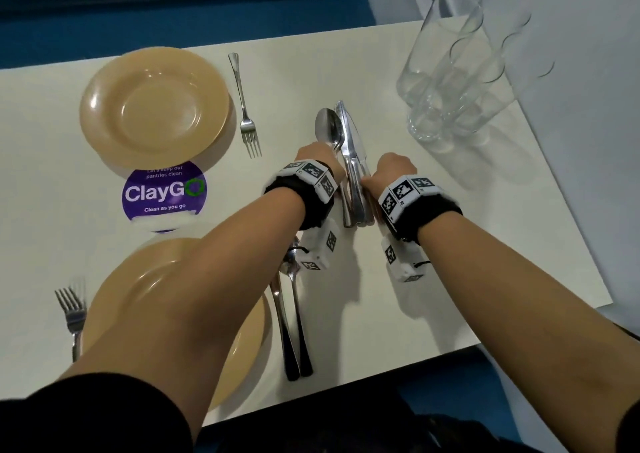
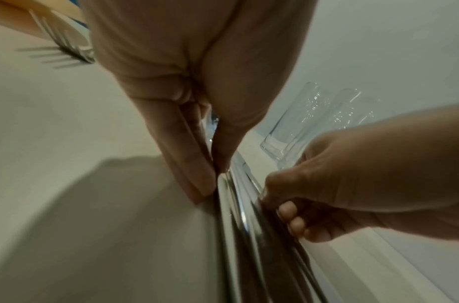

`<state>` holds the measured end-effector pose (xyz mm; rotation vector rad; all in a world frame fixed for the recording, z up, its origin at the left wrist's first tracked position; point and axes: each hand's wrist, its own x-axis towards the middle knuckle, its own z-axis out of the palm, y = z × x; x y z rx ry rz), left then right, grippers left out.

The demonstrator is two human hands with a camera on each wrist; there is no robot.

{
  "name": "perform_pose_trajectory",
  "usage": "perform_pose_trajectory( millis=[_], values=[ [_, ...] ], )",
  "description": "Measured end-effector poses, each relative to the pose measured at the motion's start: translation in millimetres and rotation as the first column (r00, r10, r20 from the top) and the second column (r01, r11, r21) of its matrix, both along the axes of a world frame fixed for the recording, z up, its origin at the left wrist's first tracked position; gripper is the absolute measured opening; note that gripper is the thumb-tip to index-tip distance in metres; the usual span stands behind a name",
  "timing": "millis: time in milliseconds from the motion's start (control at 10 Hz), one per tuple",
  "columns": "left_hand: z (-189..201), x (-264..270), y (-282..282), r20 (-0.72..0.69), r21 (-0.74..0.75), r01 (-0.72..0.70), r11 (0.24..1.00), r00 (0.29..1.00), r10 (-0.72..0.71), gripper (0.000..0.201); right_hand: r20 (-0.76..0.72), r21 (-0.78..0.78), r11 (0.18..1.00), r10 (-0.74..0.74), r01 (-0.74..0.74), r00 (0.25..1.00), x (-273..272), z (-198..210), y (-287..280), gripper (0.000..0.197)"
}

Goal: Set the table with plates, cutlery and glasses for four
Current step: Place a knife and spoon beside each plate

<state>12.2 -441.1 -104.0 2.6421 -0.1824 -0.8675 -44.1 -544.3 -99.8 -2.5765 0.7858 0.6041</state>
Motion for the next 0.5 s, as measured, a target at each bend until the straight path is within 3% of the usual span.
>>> perform_pose_trajectory(
  millis=[300,400,500],
  values=[
    [-7.1,-0.4,9.8,-0.184,-0.199,-0.185,0.962,0.972,0.148,0.029,-0.055,-0.181,0.965,0.181,-0.188,0.982,2.4,4.1,6.2,0.040],
    [-7.4,-3.7,11.7,-0.148,-0.155,-0.165,0.974,0.979,0.143,0.031,-0.119,-0.195,0.954,0.207,-0.227,0.971,1.6,0.5,6.0,0.043],
    [-16.1,-4.2,11.8,-0.201,-0.151,-0.186,0.971,0.967,0.154,0.028,-0.126,-0.175,0.967,0.163,-0.184,0.978,1.2,-2.8,3.7,0.042]
  ],
)
